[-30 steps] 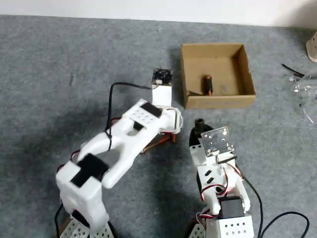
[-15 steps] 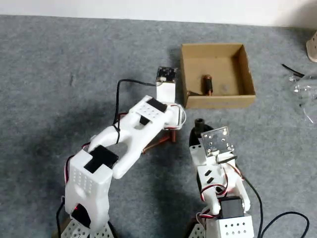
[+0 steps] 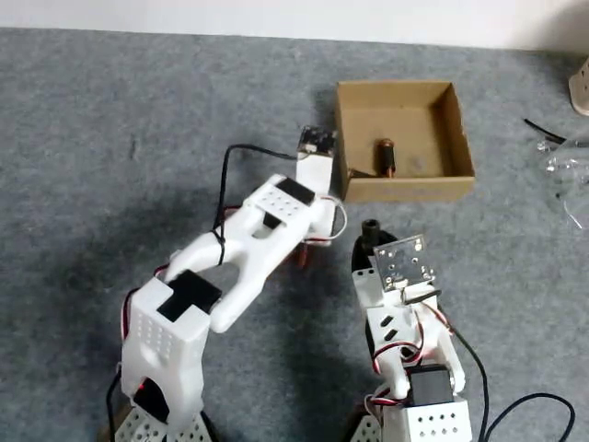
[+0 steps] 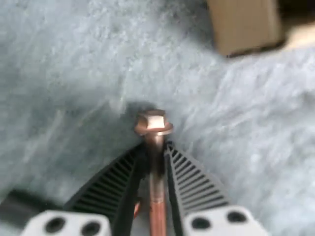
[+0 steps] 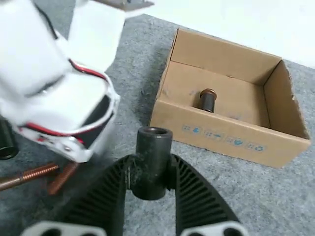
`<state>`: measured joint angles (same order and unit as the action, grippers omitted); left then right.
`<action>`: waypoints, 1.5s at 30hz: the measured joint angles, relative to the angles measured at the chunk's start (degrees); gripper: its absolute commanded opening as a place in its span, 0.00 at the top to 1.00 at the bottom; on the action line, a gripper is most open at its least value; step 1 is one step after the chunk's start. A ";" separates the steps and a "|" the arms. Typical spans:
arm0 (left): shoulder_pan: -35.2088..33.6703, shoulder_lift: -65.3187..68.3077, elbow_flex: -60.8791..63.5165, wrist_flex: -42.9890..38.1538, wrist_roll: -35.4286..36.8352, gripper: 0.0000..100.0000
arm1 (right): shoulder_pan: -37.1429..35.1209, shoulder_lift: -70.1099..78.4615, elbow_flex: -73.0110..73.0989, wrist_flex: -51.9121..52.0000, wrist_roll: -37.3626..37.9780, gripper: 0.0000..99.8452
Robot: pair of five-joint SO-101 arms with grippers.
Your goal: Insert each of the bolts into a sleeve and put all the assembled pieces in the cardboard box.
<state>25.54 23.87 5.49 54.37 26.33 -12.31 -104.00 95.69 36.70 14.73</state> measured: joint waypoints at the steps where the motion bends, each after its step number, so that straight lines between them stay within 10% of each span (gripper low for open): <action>1: 0.00 -1.23 -0.44 2.64 0.00 1.00 | 0.00 0.00 0.00 0.00 0.00 1.00; 15: -0.44 -46.07 19.69 8.18 -3.78 1.00 | 0.00 0.00 0.00 0.00 0.00 1.00; 45: -0.35 -91.52 77.98 -65.67 -9.76 0.99 | -5.19 0.00 0.00 0.00 1.67 1.00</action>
<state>25.19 -67.65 83.47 -11.30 16.57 -17.49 -104.00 95.69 36.70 16.40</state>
